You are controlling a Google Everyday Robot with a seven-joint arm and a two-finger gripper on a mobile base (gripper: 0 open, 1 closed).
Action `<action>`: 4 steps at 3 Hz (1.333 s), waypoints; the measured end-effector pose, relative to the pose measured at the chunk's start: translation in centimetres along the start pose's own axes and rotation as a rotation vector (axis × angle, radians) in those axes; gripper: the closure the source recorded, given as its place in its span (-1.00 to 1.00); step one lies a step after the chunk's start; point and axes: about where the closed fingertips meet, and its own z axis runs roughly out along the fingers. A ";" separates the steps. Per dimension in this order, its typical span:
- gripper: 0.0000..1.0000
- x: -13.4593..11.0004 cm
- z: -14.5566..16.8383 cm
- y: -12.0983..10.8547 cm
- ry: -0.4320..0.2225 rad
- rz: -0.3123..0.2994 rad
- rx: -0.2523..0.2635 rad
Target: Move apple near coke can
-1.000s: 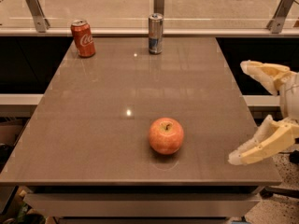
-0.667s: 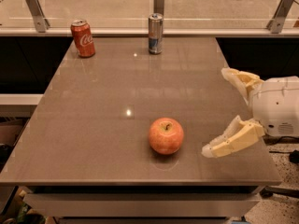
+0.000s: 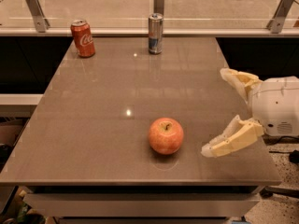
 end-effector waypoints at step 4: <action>-1.00 2.3 2.2 2.4 -0.106 0.054 -0.047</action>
Offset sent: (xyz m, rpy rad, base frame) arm -0.0176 0.0047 -0.0249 0.1268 0.0590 0.0480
